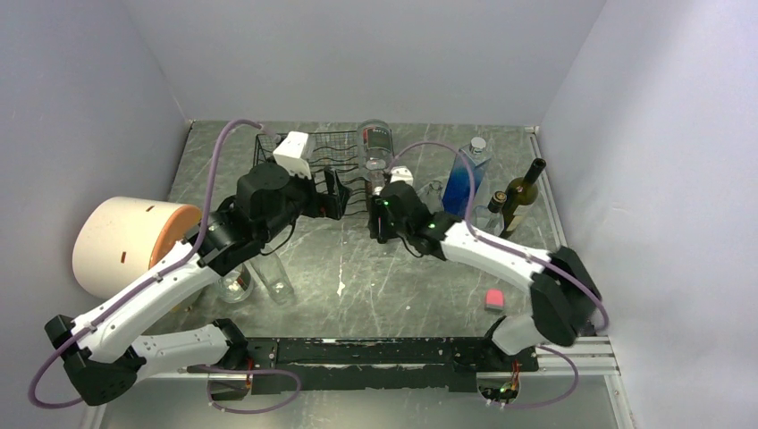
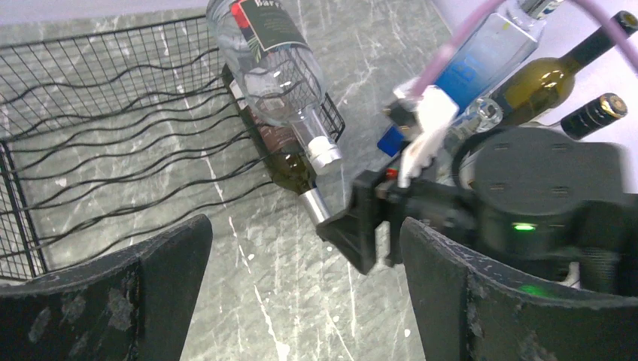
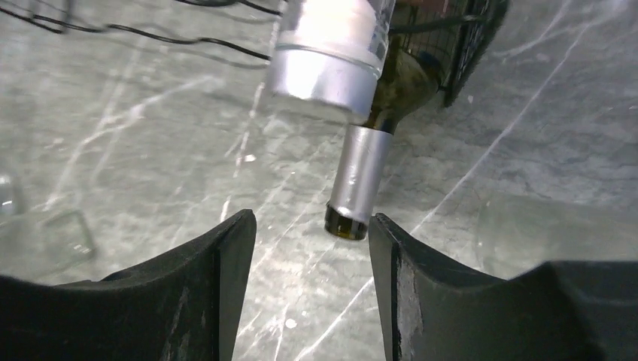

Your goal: Put the wine bottle on the wine rack

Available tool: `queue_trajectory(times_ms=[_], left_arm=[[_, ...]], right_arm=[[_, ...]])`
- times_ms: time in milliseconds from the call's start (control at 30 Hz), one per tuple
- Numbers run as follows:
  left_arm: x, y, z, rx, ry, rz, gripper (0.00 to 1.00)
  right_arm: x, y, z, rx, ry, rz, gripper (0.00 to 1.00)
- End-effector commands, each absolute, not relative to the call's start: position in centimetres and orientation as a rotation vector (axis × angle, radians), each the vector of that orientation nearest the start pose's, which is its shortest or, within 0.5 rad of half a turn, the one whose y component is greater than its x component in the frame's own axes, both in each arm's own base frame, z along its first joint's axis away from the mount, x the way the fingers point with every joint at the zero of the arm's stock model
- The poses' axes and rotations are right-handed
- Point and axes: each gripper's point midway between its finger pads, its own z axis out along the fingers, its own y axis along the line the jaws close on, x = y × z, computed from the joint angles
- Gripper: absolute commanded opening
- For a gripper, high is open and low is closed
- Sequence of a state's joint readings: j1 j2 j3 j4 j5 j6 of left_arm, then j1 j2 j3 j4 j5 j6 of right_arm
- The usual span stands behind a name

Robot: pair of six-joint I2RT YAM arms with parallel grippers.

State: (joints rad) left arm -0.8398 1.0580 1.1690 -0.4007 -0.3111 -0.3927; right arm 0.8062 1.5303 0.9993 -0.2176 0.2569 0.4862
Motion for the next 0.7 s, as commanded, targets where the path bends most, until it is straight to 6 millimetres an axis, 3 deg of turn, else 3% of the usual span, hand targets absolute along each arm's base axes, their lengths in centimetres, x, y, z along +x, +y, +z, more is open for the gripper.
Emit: queue_trajectory(times_ms=[0,200,367,533,667], left_arm=[[25.7,-23.6,35.0,0.257,1.765,-0.608,0.99],[25.3,-22.6,36.1,0.242,1.724,-0.603,0.99],[24.7,-23.0,36.5,0.283,1.717,-0.640,0.99],[24.3,-23.2,36.4,0.271,1.725,-0.677,0.99],[23.9,-23.5,36.1,0.273,1.730,-0.706,0.99]], right_arm=[[29.3,27.1,16.3,-0.280,2.143,0.474,0.61],[29.0,23.9,24.0,-0.201,1.979,0.442,0.61],[29.5,20.9,30.4,-0.072,1.865,0.367,0.61],[29.8,17.8,32.6,0.034,1.851,0.228,0.61],[29.9,15.6,32.2,0.093,1.873,0.093,0.65]])
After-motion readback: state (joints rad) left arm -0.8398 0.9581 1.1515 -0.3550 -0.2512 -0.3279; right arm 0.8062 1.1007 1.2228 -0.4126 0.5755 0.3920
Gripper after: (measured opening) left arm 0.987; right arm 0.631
